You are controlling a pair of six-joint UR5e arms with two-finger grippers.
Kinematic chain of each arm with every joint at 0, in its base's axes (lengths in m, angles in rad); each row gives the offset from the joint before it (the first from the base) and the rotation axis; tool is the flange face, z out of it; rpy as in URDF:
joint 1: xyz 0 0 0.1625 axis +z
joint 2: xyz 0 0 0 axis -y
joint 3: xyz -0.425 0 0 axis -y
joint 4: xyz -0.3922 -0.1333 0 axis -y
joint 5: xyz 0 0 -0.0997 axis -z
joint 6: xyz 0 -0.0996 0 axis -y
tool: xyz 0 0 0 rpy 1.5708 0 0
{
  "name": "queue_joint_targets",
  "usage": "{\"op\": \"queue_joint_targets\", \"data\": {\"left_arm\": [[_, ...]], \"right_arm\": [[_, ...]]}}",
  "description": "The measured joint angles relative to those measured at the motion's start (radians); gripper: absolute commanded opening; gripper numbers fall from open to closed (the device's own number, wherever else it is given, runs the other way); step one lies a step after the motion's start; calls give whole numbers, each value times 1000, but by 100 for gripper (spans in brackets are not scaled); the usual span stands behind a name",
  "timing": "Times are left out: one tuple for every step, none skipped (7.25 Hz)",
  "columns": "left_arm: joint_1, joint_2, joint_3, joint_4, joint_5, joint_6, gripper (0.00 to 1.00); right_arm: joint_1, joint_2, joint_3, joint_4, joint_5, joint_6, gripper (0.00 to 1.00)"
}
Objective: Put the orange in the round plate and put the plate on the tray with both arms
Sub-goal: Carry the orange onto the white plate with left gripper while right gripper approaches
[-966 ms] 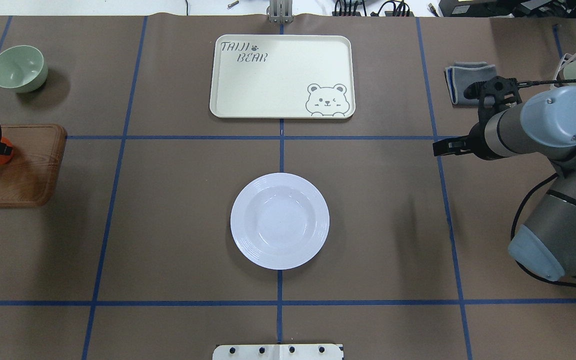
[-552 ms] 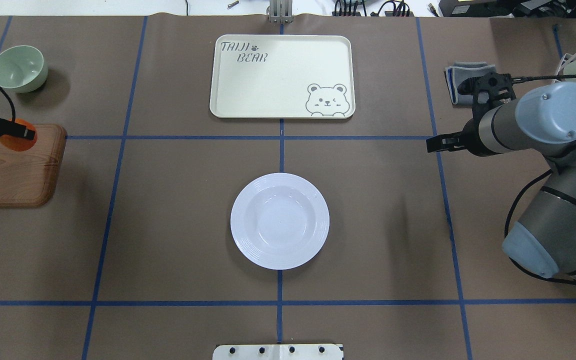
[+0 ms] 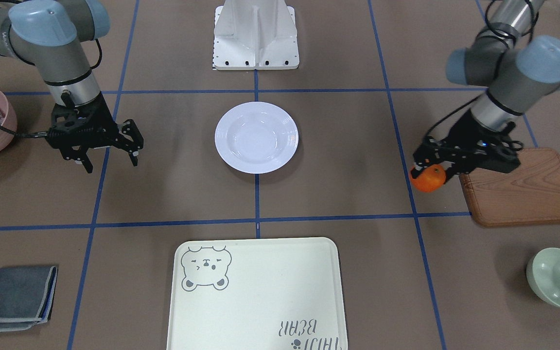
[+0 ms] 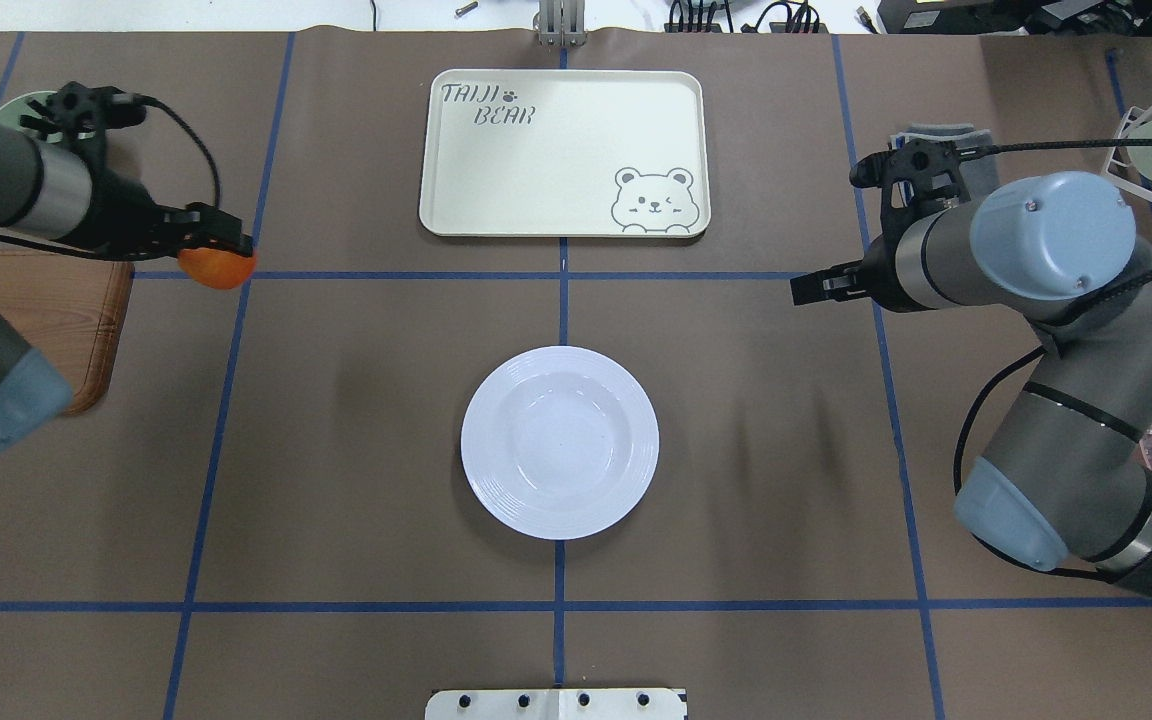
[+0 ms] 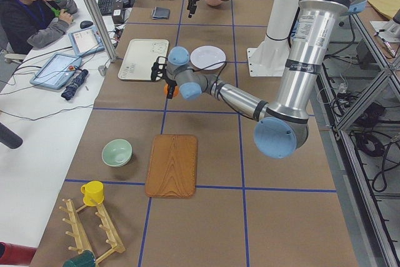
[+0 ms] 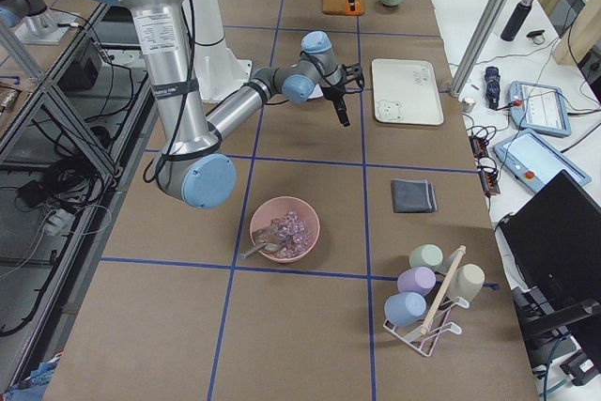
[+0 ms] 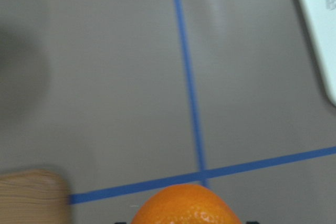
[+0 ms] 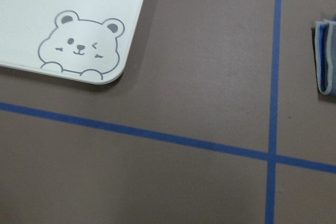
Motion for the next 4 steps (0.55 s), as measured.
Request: {"op": "queue_joint_targets", "data": {"left_arm": [[111,-128,-57,233,93,-77,0],[215,-237,-70,381,174,-155,0],[299,-314,-53,447,234,-224,0],[376,-381,-4,471,289,-276,0]], "right_arm": [[-29,6,4,3,-22,0,99],[-50,7,7,4,-31,2,99],[-70,7,9,5,-34,5,99],[-96,7,11,5,-36,8,99]]}}
